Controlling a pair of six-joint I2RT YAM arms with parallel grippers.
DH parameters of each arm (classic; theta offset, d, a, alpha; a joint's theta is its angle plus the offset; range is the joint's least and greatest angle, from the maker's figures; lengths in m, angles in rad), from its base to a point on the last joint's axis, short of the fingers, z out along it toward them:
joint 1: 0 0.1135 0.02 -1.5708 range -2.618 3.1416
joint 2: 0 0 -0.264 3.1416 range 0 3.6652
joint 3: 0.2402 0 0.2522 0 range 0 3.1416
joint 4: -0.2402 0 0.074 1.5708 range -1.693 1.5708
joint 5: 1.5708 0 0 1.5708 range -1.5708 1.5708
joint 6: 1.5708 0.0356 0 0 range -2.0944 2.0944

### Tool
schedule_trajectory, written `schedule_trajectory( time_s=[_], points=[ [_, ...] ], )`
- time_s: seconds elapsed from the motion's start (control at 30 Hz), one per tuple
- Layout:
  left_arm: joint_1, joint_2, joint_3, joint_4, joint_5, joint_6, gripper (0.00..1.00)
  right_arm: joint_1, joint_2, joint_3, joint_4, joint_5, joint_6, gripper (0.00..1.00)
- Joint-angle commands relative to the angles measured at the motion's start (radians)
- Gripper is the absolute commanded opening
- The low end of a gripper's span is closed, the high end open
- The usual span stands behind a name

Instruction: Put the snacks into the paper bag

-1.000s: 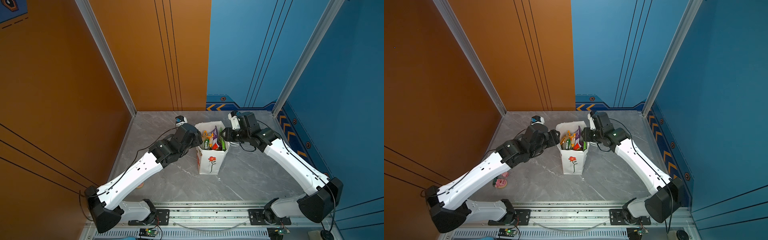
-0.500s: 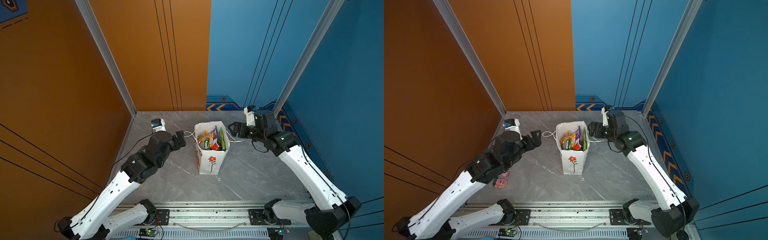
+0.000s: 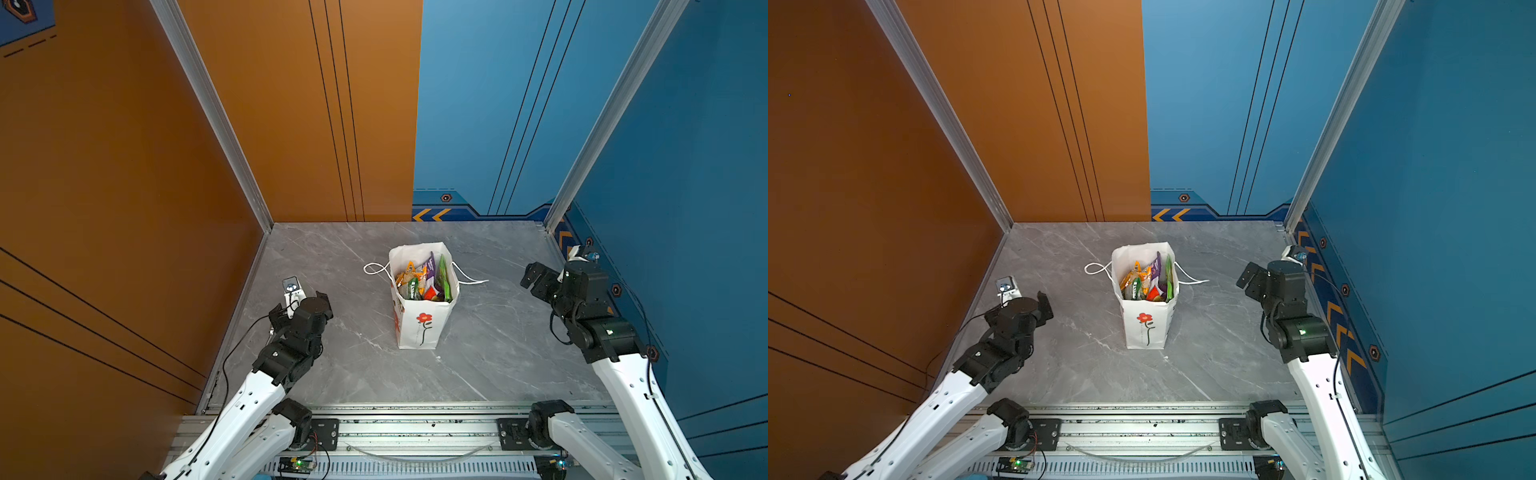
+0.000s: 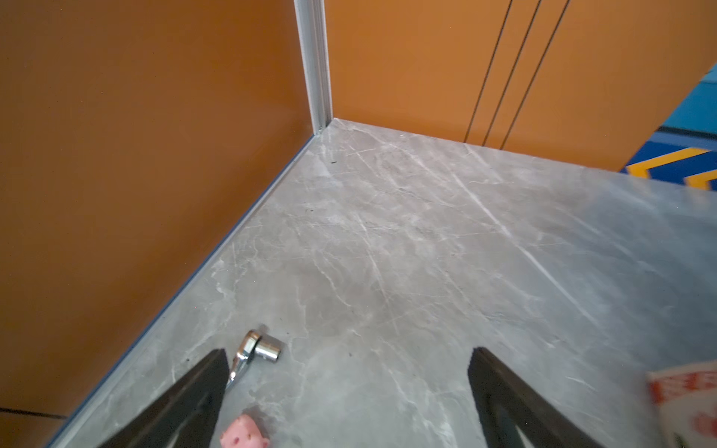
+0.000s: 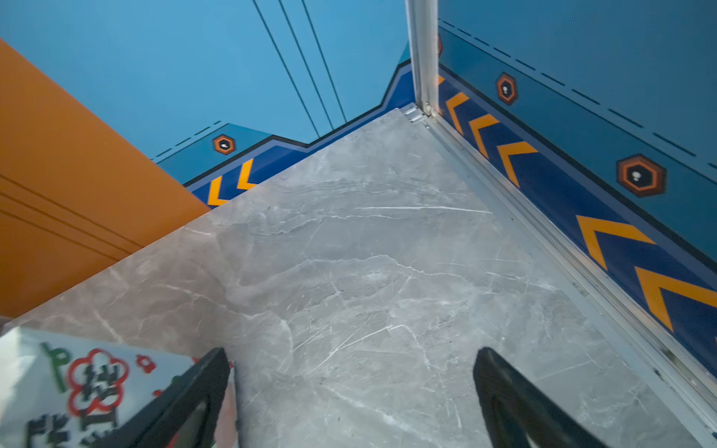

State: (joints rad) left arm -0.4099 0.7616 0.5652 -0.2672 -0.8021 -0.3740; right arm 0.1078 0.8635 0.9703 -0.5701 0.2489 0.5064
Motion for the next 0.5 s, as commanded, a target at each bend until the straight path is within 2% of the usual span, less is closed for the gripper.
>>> schedule_trajectory(
  time_s=[0.0, 0.2, 0.3, 0.4, 0.47],
  points=[
    [0.082, 0.037, -0.044, 0.235, -0.027, 0.118, 0.98, -0.019, 0.002, -0.092, 0.113, 0.097, 0.026, 1.0],
    [0.185, 0.186, -0.174, 0.577, 0.132, 0.269, 0.97, -0.025, 0.023, -0.238, 0.223, 0.243, -0.012, 1.0],
    [0.237, 0.281, -0.208, 0.703, 0.298, 0.354, 0.98, -0.025, 0.056, -0.271, 0.245, 0.282, -0.041, 1.0],
    [0.283, 0.395, -0.25, 0.887, 0.397, 0.373, 0.98, -0.016, 0.095, -0.31, 0.293, 0.299, -0.052, 1.0],
    [0.316, 0.506, -0.295, 1.096, 0.46, 0.371, 0.98, -0.011, 0.136, -0.336, 0.322, 0.361, -0.031, 1.0]
  ],
)
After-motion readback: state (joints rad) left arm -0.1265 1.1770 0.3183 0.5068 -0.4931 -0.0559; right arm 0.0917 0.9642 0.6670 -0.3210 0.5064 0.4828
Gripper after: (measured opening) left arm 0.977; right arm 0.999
